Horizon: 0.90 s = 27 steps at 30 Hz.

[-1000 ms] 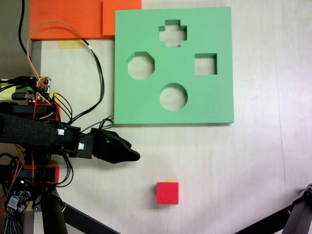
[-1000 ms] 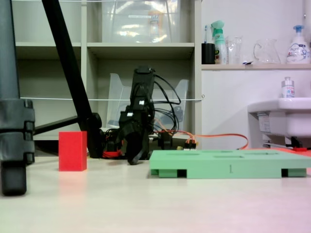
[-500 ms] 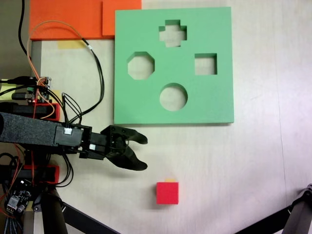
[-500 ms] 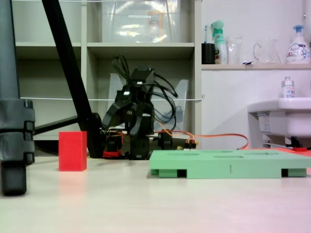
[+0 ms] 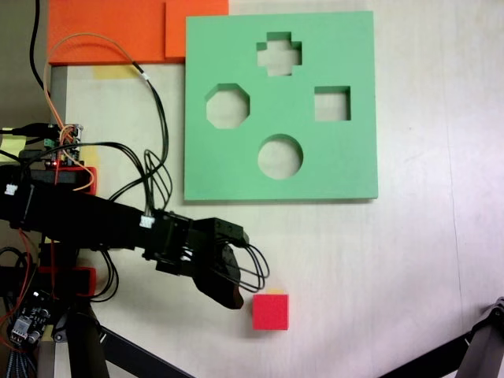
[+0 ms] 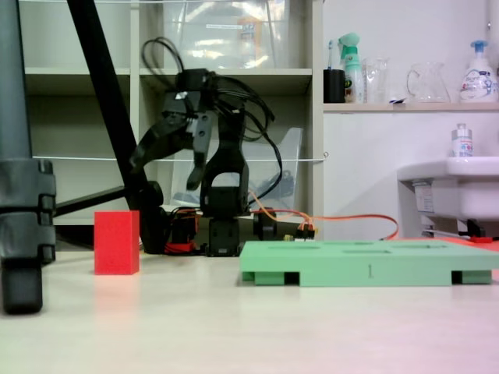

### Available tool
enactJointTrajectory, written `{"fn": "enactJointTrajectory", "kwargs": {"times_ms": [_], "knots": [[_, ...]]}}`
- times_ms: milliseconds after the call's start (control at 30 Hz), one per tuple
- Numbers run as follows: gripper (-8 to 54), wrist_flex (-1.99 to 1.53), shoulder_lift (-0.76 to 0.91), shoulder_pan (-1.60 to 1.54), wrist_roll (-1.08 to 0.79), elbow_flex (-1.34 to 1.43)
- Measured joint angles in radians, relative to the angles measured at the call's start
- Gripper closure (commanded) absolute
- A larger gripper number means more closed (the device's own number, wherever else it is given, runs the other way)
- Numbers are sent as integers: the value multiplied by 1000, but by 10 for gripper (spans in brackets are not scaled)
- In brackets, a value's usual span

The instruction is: Put the square block into the corresponding hole

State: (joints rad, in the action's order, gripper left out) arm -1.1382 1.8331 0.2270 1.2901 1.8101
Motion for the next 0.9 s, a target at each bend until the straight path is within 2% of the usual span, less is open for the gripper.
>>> {"fn": "enactJointTrajectory", "kwargs": {"times_ms": [333,900], "knots": [[-67,2,-258,138,-109,-167],[-66,2,-486,209,-120,-272]]}}
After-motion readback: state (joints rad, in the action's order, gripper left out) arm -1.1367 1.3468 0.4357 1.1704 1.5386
